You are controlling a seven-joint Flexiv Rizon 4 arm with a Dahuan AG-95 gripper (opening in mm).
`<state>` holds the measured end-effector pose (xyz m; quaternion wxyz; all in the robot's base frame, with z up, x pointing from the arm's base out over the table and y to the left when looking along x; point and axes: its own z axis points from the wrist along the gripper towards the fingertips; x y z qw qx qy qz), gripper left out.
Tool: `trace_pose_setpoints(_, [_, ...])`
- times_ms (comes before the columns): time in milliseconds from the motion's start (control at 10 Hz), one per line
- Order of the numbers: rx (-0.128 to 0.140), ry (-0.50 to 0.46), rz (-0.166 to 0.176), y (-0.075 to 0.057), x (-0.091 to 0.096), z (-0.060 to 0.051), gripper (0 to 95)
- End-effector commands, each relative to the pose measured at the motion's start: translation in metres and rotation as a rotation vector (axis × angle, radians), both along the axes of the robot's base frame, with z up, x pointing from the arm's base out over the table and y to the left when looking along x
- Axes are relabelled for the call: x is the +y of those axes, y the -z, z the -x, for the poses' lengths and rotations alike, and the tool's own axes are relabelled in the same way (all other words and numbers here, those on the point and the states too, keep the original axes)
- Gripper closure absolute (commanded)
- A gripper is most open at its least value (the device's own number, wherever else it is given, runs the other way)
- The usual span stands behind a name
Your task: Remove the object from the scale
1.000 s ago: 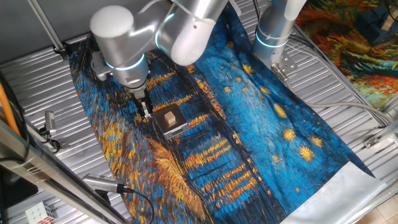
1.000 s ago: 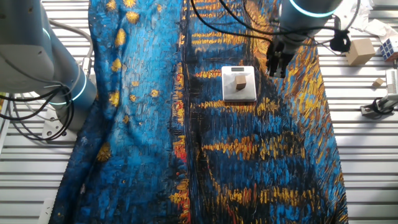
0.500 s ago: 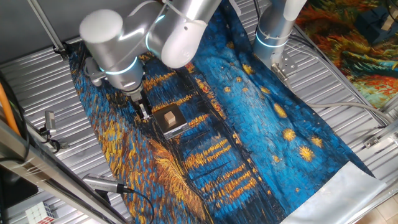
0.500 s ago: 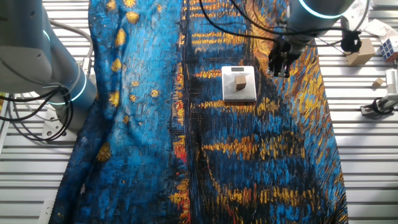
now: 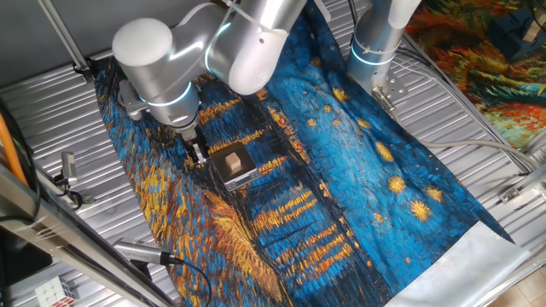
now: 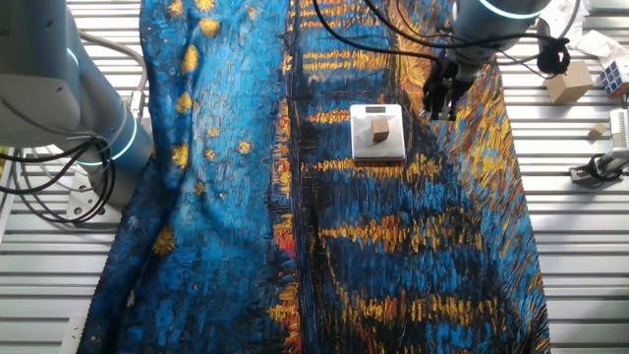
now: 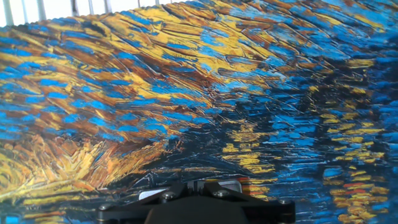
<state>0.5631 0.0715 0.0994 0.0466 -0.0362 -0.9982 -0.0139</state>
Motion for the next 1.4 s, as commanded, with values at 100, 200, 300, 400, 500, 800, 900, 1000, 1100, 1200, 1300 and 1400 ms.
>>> trace_pose_setpoints(100, [-0.004, -0.020, -0.003, 0.0008, 0.0005, -0.0012, 95.0])
trace_pose_setpoints(200, [-0.005, -0.034, -0.008, 0.0008, 0.0005, -0.0012, 95.0])
trace_pose_setpoints(300, [-0.017, -0.043, -0.011, 0.0008, 0.0005, -0.0012, 95.0])
trace_pose_setpoints(400, [-0.026, -0.066, -0.012, 0.0008, 0.0005, -0.0012, 95.0])
trace_pose_setpoints(500, [-0.021, -0.083, -0.015, 0.0008, 0.0005, -0.0012, 95.0])
trace_pose_setpoints(800, [-0.030, -0.104, -0.007, 0.0008, 0.0005, -0.0012, 95.0])
trace_pose_setpoints(900, [-0.039, -0.109, -0.005, 0.0008, 0.0005, -0.0012, 95.0])
trace_pose_setpoints(1000, [-0.067, -0.116, -0.006, 0.0008, 0.0005, -0.0012, 95.0])
trace_pose_setpoints(1100, [-0.083, -0.117, -0.005, 0.0008, 0.0005, -0.0012, 95.0])
trace_pose_setpoints(1200, [-0.117, -0.118, 0.000, 0.0008, 0.0005, -0.0012, 95.0])
trace_pose_setpoints(1300, [-0.141, -0.109, 0.006, 0.0008, 0.0005, -0.0012, 95.0])
trace_pose_setpoints(1400, [-0.153, -0.100, 0.013, 0.0008, 0.0005, -0.0012, 95.0])
